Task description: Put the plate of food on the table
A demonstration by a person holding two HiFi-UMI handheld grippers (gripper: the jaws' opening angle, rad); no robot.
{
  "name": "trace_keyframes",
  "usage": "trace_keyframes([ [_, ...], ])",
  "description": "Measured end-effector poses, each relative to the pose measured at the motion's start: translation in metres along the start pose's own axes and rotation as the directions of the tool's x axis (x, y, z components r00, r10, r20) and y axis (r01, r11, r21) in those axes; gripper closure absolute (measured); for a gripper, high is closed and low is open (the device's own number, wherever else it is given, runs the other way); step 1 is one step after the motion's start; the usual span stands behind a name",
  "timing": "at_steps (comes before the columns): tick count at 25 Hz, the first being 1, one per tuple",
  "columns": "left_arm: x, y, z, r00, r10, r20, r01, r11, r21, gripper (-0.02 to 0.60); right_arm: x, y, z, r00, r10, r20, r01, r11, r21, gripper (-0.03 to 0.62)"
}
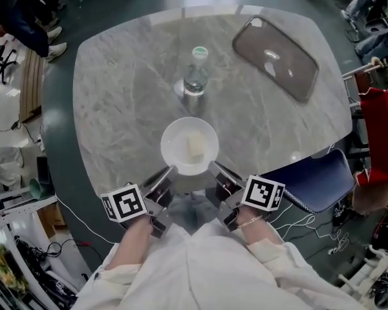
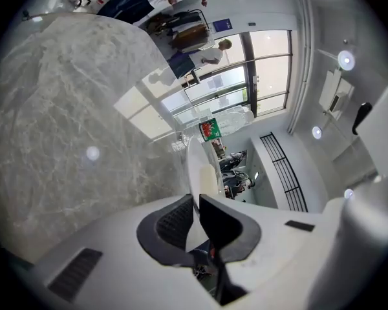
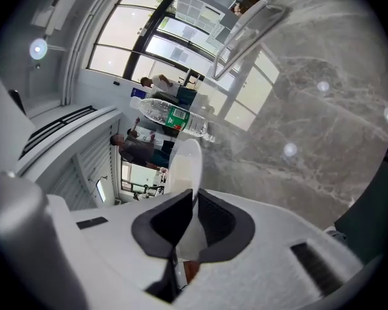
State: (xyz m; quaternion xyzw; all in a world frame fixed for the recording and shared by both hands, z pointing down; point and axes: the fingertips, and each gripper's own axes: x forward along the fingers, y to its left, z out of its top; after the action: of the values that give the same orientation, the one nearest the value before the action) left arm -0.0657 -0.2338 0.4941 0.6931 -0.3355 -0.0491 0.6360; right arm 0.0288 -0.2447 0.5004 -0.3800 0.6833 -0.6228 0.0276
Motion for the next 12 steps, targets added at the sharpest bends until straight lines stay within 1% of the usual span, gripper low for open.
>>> trace_keyframes([
  [3, 0.005, 0.009, 0.002, 1.000, 0.009, -0.010, -0.009, 1.000, -0.001, 0.552, 0.005, -0.009, -0.001, 1.000, -0.020, -0.012, 0.020, 1.000, 0.013, 0.576],
  [7, 0.010, 0.027, 0.008, 0.999, 0.038, -0.002, -0.038, 0.999, -0.022, 0.552, 0.021, -0.017, 0.000, 0.999, -0.025, -0.024, 0.026, 0.999, 0.030, 0.576],
  [12, 0.011, 0.039, 0.022, 0.998, 0.051, 0.023, -0.050, 0.998, -0.046, 0.552, 0.039, -0.021, 0.002, 0.999, -0.009, -0.033, 0.012, 0.997, 0.073, 0.576],
])
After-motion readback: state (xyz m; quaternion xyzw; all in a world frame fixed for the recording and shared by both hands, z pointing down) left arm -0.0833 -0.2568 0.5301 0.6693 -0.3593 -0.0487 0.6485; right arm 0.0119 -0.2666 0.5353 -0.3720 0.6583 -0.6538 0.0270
